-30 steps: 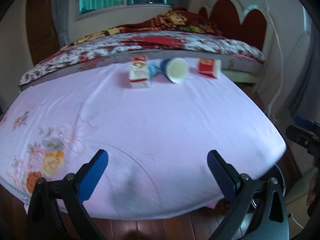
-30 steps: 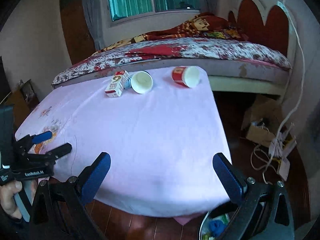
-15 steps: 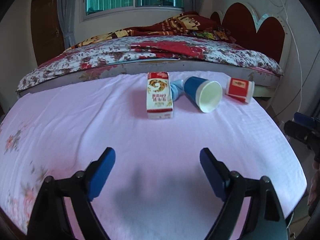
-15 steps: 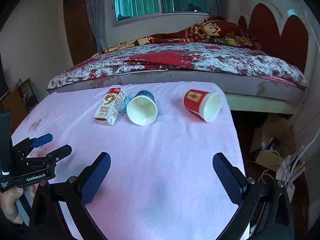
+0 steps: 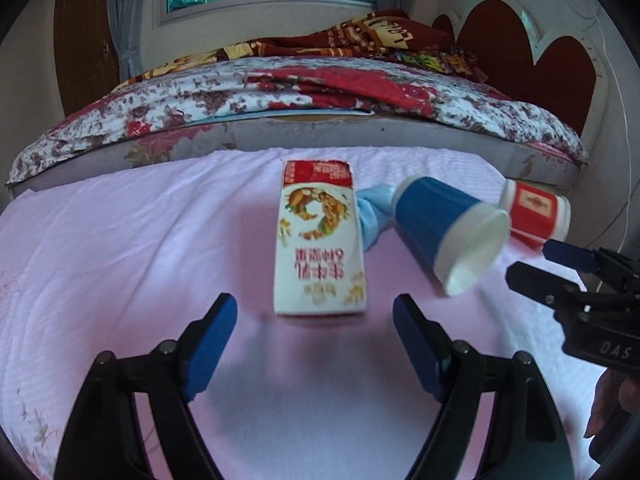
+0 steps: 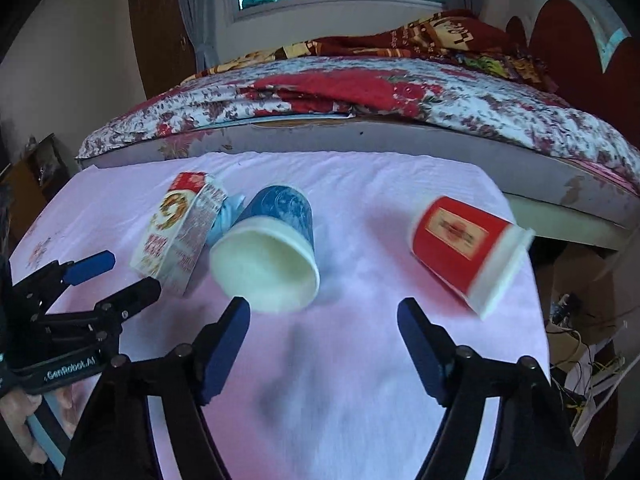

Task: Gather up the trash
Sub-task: 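Grasp the milk carton with the left tool while the right tool grasps the blue cup, then lift the milk carton and blue cup and carry them toward the bin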

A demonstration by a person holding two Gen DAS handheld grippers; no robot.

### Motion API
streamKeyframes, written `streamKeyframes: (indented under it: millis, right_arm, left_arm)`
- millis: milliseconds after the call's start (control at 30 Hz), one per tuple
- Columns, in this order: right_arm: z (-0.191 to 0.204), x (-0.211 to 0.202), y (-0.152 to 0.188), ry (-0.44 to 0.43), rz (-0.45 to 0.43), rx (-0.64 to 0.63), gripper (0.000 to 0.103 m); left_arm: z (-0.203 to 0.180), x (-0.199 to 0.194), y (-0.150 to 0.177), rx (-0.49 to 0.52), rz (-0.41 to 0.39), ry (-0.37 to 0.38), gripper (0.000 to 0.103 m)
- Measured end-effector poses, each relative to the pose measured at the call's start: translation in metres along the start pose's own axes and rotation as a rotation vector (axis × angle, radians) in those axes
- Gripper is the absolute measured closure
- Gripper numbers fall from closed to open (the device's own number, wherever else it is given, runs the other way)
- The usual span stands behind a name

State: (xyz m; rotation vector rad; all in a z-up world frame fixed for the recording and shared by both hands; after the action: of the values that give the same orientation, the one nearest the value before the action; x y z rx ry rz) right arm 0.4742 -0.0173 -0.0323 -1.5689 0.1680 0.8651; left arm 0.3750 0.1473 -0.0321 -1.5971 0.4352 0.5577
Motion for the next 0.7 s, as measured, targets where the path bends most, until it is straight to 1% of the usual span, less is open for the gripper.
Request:
streamKeyframes:
  millis: [67,100,133,200,267,333,367,400,433,467,533,567,700]
  right_arm:
    - [-0.002,0.015,-0.005,0.000,0.013,0.006,0.028]
    - [-0.003,0.019,-0.006,0.002,0.017,0.007,0.032]
    - [-0.004,0.027,-0.008,0.006,0.025,0.010,0.036]
    - [-0.005,0.037,-0.011,-0.001,0.036,0.020,0.039]
    - [-0.006,0.042,-0.013,-0.011,0.035,0.034,0.043]
    - [-0.006,0.046,-0.014,-0.024,0.039,0.048,0.055]
    - [-0.005,0.047,-0.014,-0.030,0.043,0.050,0.057]
    - [-0.004,0.048,-0.014,-0.037,0.043,0.051,0.062]
    - [-0.002,0.049,-0.015,-0.047,0.044,0.050,0.070]
    - [-0.001,0.048,-0.014,-0.047,0.047,0.047,0.074]
    - [0.002,0.047,-0.013,-0.049,0.051,0.039,0.096]
    - [0.003,0.044,-0.013,-0.044,0.048,0.033,0.099]
    - [0.002,0.027,-0.009,-0.044,0.032,0.028,0.100]
  left_arm:
    - [0.004,0.008,-0.001,-0.028,0.021,0.017,0.022]
    - [0.006,0.012,-0.003,-0.041,0.030,0.021,0.022]
    - [0.007,0.015,-0.004,-0.042,0.033,0.017,0.022]
    - [0.007,0.020,-0.006,-0.034,0.040,0.008,0.022]
    - [0.008,0.023,-0.008,-0.035,0.042,0.010,0.025]
    - [0.009,0.025,-0.009,-0.040,0.049,0.021,0.028]
    - [0.008,0.026,-0.009,-0.040,0.054,0.026,0.032]
    - [0.009,0.028,-0.009,-0.041,0.059,0.031,0.039]
    - [0.008,0.030,-0.009,-0.044,0.067,0.041,0.044]
    - [0.008,0.029,-0.007,-0.048,0.074,0.055,0.049]
    - [0.008,0.026,-0.008,-0.043,0.067,0.058,0.050]
    - [0.008,0.024,-0.007,-0.041,0.061,0.062,0.051]
    - [0.009,0.005,-0.004,-0.022,0.019,0.062,0.051]
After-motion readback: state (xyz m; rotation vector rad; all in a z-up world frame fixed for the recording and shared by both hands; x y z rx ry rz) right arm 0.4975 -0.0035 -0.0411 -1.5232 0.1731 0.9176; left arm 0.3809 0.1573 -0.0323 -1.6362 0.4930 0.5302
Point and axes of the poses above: each gripper's, at about its wrist camera, not at the fingertips, and x roughly the way its jaws point, z to its left, y to its underside, the point moved 1 cm from there along x, roughly the way its jaws point, and after that the axes turned 8 degrees about -z, right-handed, at the moved point
